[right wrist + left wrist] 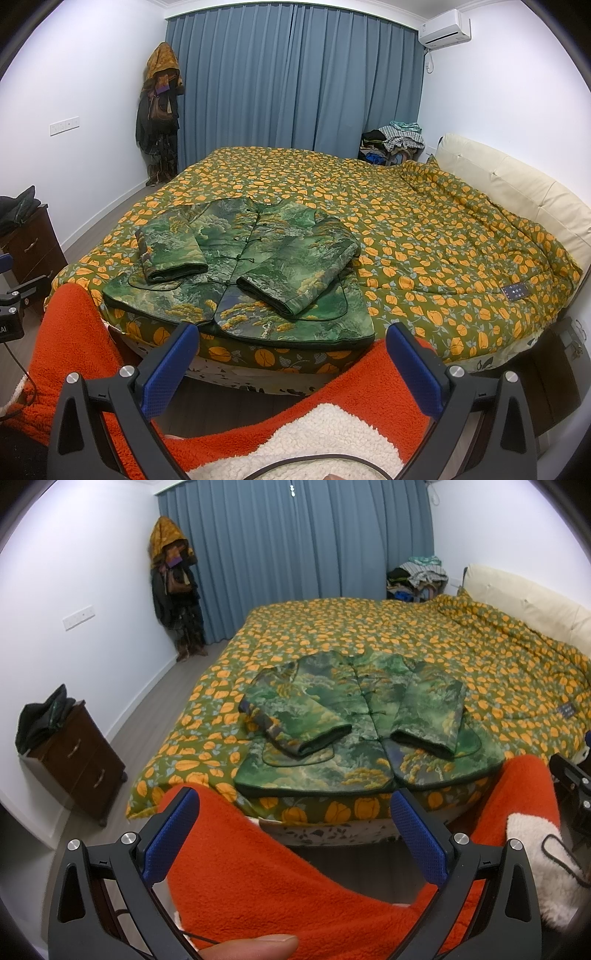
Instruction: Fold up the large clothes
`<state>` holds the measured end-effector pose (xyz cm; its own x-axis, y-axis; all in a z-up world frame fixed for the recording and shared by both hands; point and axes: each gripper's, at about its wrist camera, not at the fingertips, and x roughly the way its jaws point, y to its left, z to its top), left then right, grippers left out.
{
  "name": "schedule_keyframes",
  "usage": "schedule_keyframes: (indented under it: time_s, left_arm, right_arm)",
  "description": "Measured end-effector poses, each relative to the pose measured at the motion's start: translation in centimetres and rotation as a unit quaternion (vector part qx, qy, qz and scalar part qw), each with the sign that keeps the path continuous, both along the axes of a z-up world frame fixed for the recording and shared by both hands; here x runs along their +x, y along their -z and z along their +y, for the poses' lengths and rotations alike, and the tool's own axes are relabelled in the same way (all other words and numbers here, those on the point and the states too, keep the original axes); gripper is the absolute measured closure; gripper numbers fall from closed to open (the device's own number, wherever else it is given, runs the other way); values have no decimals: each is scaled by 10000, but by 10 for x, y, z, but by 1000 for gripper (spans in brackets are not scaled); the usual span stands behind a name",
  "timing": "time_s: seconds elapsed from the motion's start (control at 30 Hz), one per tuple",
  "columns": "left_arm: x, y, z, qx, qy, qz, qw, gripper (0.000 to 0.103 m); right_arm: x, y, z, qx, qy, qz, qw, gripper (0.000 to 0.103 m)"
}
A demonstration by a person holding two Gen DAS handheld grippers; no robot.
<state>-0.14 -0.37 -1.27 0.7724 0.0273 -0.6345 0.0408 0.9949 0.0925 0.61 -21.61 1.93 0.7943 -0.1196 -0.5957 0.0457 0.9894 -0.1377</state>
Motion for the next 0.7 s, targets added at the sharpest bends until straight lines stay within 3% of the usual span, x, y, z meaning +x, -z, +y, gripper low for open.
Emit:
schedule_keyframes:
  time_s: [0.7]
  left_arm:
    - [4,9,11,76,-8,-8,10000,0]
  right_arm:
    - [2,-2,-6,25,-215,-47,9998,0]
